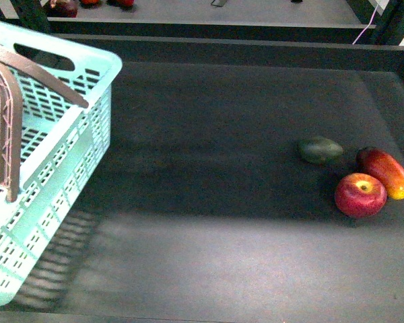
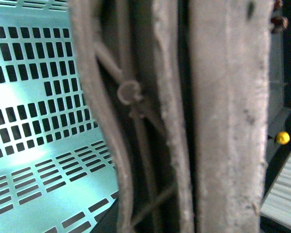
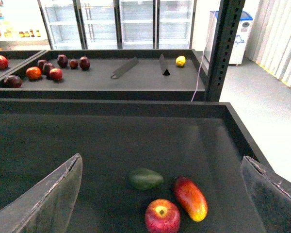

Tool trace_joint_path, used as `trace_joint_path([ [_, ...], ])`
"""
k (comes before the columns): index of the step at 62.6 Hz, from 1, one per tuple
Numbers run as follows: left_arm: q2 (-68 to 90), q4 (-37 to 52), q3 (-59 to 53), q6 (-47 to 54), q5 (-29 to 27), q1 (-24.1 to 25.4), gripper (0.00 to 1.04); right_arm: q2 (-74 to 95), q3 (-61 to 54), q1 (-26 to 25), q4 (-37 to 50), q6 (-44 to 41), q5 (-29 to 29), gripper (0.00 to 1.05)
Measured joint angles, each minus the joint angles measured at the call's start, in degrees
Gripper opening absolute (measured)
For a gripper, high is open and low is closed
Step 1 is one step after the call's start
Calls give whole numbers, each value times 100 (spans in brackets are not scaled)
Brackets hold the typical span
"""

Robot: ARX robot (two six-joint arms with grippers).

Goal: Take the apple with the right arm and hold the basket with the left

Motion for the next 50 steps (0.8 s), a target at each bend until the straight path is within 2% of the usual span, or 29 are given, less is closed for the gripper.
trace_joint_path([
  [13, -431, -321, 149, 262, 74, -885, 15, 0, 0, 0, 0, 0, 0, 96],
  [31, -614, -789, 667, 509, -103, -2566, 15, 0, 0, 0, 0, 0, 0, 96],
  [50, -658, -1158, 868, 686, -175, -3895, 15, 0, 0, 0, 0, 0, 0, 96],
])
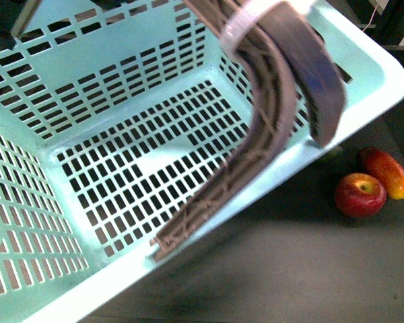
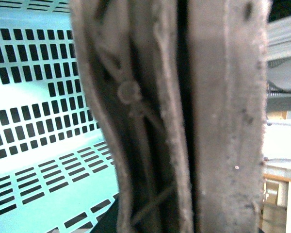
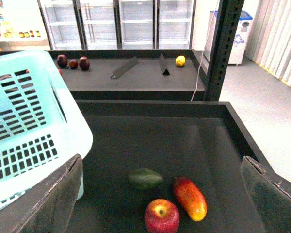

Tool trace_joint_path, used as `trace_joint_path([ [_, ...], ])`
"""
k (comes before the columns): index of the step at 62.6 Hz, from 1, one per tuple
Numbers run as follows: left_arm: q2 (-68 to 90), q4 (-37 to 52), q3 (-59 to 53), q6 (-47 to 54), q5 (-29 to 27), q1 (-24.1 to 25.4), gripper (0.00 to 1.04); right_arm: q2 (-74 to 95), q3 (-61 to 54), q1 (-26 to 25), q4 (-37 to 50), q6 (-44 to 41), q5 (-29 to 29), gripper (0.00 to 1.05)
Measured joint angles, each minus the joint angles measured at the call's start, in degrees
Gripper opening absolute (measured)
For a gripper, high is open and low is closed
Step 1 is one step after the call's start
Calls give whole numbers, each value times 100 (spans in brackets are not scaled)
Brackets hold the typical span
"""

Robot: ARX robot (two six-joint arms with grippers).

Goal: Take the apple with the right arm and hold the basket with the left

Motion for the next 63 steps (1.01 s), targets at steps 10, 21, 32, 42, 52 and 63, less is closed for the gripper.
trace_joint_path([
  [10, -66, -26, 35, 83, 98, -282, 15, 0, 0, 0, 0, 0, 0, 96],
  [21, -197, 13, 44, 164, 221, -328, 15, 0, 0, 0, 0, 0, 0, 96],
  [32, -238, 17, 44, 227, 186, -319, 15, 0, 0, 0, 0, 0, 0, 96],
  [42, -238, 17, 44, 232, 186, -319, 15, 0, 0, 0, 0, 0, 0, 96],
  [52, -238, 17, 44, 229, 205, -319, 15, 0, 0, 0, 0, 0, 0, 96],
  [63, -238, 17, 44, 232, 199, -317, 15, 131, 90, 35, -286, 33, 199, 96],
])
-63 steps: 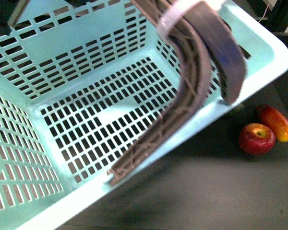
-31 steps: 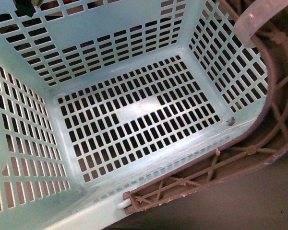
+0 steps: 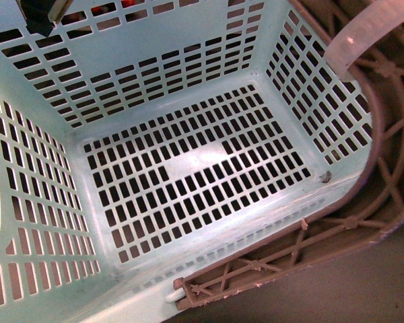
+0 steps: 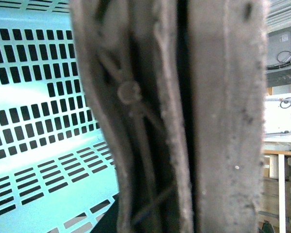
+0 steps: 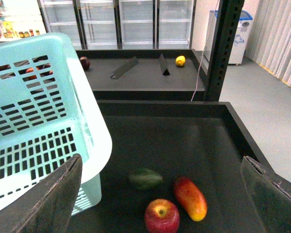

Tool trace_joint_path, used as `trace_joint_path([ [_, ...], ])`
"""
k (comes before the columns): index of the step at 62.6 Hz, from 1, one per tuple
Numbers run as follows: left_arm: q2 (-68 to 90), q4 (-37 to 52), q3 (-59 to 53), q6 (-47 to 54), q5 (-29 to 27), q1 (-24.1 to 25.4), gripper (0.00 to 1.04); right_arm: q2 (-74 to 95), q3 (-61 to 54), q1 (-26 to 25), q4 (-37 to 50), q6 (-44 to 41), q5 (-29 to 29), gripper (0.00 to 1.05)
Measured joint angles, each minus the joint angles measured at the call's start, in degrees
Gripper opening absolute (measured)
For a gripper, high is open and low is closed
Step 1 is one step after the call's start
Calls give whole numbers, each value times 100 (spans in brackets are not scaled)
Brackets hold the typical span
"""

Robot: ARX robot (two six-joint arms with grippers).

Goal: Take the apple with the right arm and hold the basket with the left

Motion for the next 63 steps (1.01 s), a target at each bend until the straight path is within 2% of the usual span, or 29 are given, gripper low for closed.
trace_joint_path([
  [4, 0, 0, 0, 2, -13, 11, 15, 776, 498, -116, -1187, 13, 269, 96],
  [9, -2, 0, 0, 22, -13, 9, 15, 1567, 691, -514, -1445, -42, -42, 96],
  [13, -2, 0, 0, 11, 7, 11, 15, 2129, 748, -890, -1036, -184, -402, 96],
  [18, -4, 2, 2, 22, -2, 11, 15, 3213, 868, -1375, 15, -579, -833, 96],
  [30, -7, 2, 2, 17, -4, 11, 15, 6017, 1121, -1797, 2264, -1578, -1235, 96],
  [35, -9, 2, 2, 20, -17, 11, 15, 7573, 1467, -1860, 3027, -1967, -1270, 96],
  [39, -9, 2, 2, 17, -13, 11, 15, 8828, 1853, -1799, 3167, -2238, -1261, 96],
  [49, -9, 2, 2, 17, -2, 11, 15, 10393, 2586, -1526, 2914, -2371, -1019, 96],
  [63, -9, 2, 2, 20, -15, 11, 15, 11379, 3560, -1231, 2409, -2140, -887, 96],
])
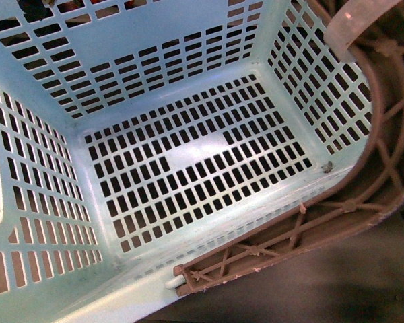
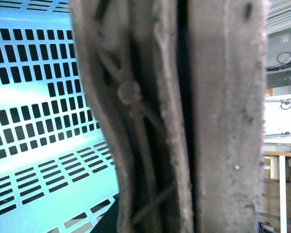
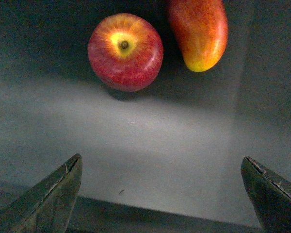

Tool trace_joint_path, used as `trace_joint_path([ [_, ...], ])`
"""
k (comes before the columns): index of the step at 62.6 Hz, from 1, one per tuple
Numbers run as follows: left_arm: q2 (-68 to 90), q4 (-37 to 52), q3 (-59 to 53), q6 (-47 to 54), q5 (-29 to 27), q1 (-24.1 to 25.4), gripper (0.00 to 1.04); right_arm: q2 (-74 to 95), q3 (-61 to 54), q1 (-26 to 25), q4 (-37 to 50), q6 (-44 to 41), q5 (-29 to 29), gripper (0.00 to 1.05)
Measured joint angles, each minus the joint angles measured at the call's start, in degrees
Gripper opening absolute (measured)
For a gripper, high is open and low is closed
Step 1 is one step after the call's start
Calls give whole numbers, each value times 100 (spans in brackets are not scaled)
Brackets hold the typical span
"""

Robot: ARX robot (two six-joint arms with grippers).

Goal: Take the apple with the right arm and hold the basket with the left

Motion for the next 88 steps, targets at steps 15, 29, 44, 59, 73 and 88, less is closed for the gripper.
trace_joint_path([
  [15, 0, 0, 0, -2, 9, 0, 15, 640, 896, 212, -461, 404, 26, 96],
  [29, 0, 0, 0, -2, 15, 0, 15, 1058, 1467, 361, -675, 566, 160, 96],
  [44, 0, 0, 0, 0, 9, 0, 15, 1519, 1912, 573, -839, 590, 229, 96],
  [59, 0, 0, 0, -2, 17, 0, 15, 1904, 2385, 715, -1027, 695, 306, 96],
  [73, 0, 0, 0, 0, 9, 0, 15, 2159, 2656, 789, -1119, 717, 415, 96],
  [88, 0, 0, 0, -2, 11, 0, 15, 2420, 2798, 866, -1134, 765, 564, 96],
])
